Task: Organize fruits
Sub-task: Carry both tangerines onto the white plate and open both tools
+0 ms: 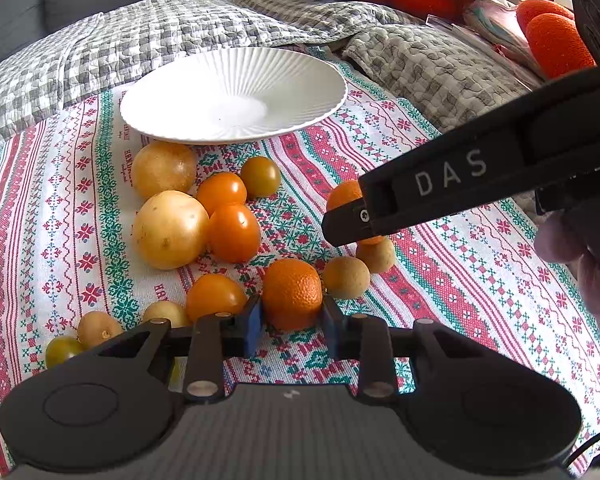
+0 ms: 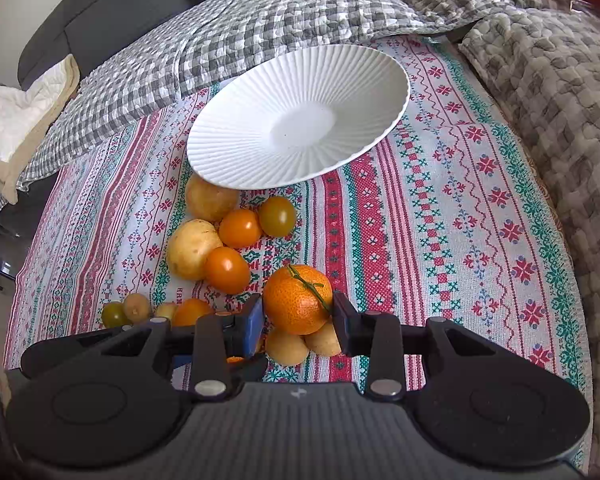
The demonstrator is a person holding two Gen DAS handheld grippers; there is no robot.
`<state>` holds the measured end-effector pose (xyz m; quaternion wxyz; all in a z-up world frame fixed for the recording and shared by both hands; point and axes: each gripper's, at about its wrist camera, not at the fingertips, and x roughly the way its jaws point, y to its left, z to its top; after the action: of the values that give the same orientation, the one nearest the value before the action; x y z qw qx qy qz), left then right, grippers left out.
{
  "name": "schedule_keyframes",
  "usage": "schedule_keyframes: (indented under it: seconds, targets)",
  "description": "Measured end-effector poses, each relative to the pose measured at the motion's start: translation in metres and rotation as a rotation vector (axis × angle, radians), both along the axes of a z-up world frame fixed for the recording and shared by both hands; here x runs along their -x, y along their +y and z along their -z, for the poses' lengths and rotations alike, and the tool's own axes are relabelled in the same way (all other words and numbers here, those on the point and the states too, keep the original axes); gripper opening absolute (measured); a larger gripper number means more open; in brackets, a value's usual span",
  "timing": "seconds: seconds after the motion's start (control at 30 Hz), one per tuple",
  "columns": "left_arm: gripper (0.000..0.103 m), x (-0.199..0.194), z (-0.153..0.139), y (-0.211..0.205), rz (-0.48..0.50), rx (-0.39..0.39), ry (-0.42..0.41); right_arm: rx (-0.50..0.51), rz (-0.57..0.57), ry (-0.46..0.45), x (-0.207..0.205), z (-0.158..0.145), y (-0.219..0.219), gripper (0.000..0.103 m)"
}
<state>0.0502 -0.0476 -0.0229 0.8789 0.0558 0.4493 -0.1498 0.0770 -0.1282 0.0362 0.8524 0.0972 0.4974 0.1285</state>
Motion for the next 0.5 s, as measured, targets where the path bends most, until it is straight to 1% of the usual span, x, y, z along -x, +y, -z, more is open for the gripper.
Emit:
schedule_keyframes:
  seconds: [0.23,0.4,0.5]
  targets:
    - [0.018,-0.002,-0.005,0.004,-0.013,0.024,-0.007,-0.012,0.015,-0.011,0.001,-0.004,-0.007,0.034]
    - [0.018,0.003,-0.023,0.007,-0.020,0.062,-0.044,-0.040,0.039,-0.029,-0.001,-0.012,-0.014,0.034]
    - [0.018,0.003,-0.035,0.007,-0.033,0.064,-0.069,-0.073,0.063,-0.049,-0.007,-0.020,-0.019,0.034]
